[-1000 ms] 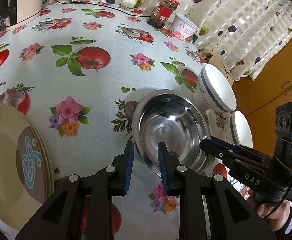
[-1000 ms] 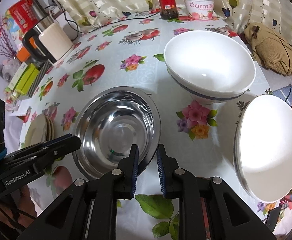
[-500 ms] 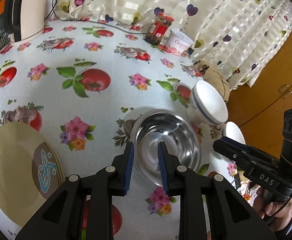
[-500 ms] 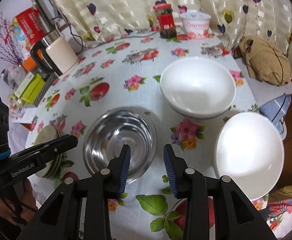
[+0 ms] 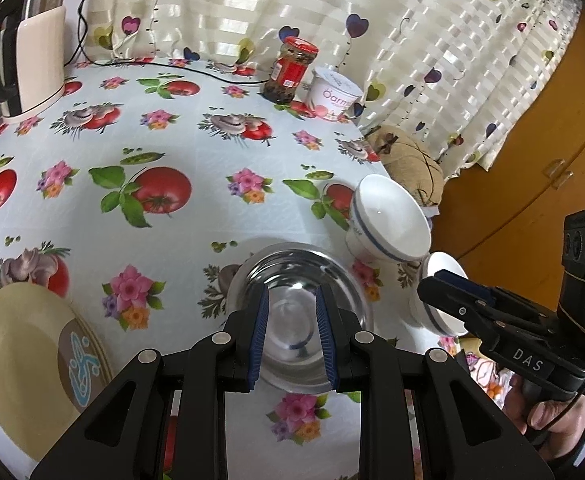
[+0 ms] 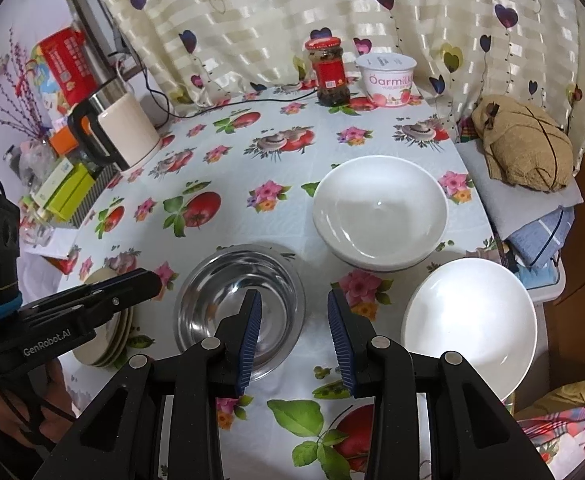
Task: Organize plates and bowls
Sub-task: 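Grasp the rim of a white bowl with the right gripper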
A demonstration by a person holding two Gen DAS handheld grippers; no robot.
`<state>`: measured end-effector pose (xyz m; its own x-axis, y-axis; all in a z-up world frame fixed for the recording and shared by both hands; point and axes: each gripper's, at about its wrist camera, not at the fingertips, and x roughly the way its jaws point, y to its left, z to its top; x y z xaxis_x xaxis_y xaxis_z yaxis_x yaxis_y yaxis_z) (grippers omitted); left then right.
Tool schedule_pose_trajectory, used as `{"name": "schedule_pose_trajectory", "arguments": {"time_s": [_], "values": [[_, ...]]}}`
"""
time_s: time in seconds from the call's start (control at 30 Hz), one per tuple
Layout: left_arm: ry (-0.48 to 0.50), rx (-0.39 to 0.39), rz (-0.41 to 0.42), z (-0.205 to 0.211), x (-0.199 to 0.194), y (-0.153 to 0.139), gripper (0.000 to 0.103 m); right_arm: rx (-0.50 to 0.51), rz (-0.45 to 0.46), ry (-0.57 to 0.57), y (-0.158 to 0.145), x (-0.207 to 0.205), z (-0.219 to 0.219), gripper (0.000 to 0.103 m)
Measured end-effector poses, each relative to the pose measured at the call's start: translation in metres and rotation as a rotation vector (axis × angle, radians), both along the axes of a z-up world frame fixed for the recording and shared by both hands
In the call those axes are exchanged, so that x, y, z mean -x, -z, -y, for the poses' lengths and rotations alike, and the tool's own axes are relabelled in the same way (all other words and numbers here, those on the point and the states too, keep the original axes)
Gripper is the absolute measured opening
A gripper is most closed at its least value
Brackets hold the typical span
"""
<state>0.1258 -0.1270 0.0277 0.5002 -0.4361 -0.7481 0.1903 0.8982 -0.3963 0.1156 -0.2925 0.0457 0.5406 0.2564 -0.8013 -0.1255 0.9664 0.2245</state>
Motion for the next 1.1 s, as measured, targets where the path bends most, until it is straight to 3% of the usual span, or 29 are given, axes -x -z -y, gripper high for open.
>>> {"name": "schedule_pose_trajectory", "arguments": {"time_s": [1.1], "values": [[0.072, -0.03, 0.029, 0.051, -0.034, -0.012, 0.024, 0.007, 0.028, 0.058, -0.01, -0.02, 0.041, 0.034]]}}
